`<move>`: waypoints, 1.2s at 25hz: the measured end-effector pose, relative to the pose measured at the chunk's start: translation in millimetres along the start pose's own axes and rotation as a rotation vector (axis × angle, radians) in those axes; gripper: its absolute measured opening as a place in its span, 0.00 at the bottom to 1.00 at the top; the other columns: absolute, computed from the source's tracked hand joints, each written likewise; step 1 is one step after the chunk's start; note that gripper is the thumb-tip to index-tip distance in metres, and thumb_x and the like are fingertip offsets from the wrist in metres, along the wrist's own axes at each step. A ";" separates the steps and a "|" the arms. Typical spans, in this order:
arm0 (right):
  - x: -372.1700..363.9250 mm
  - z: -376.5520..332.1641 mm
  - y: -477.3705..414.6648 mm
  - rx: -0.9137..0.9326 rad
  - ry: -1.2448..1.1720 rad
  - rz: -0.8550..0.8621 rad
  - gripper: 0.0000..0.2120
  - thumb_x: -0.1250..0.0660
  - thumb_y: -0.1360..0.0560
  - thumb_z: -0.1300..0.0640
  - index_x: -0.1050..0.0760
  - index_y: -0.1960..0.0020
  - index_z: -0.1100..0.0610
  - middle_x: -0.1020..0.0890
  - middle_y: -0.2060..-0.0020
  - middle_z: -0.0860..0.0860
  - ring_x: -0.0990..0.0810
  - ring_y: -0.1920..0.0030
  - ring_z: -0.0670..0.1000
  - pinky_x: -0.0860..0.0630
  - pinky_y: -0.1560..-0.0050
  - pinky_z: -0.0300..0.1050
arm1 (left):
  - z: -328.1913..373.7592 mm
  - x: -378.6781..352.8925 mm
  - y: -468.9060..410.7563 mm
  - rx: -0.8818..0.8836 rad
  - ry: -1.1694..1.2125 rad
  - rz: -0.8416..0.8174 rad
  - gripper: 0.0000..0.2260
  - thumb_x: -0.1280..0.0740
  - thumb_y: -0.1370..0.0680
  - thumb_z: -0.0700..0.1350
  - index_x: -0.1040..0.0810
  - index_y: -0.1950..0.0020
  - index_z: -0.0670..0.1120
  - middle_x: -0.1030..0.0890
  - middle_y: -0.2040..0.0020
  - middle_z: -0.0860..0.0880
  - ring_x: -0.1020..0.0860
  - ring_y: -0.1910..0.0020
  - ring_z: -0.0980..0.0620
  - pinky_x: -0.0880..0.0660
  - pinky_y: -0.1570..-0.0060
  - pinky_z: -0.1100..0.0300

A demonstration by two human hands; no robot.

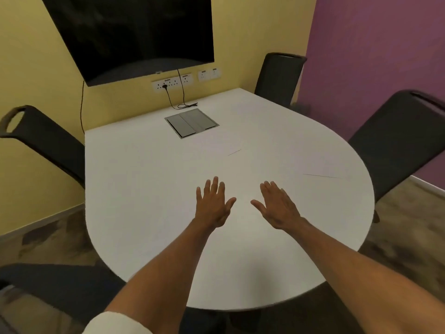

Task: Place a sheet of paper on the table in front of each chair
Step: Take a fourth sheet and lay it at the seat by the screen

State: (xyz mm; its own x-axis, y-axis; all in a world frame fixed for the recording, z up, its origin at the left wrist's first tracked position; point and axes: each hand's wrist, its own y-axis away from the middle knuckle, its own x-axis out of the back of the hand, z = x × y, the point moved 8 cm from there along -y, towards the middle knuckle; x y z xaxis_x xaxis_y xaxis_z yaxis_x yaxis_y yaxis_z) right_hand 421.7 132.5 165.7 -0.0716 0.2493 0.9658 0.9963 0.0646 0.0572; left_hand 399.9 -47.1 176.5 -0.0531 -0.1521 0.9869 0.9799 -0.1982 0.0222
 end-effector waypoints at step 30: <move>16.2 94.5 -276.6 0.388 0.113 -0.093 0.35 0.56 0.20 0.36 0.57 0.21 0.56 0.55 0.21 0.51 0.59 0.22 0.50 0.60 0.23 0.49 | 59.7 -59.0 -234.8 0.454 0.160 -0.006 0.31 0.56 0.19 0.62 0.53 0.21 0.46 0.56 0.20 0.46 0.57 0.21 0.46 0.59 0.24 0.46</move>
State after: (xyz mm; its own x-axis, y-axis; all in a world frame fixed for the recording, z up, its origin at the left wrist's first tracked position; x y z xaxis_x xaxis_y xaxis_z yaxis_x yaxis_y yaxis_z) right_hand 140.5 209.9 141.7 -0.1335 0.1185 0.9839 0.8921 0.4468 0.0672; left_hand 184.4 66.3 122.5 -0.0532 -0.3068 0.9503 0.9624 0.2381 0.1308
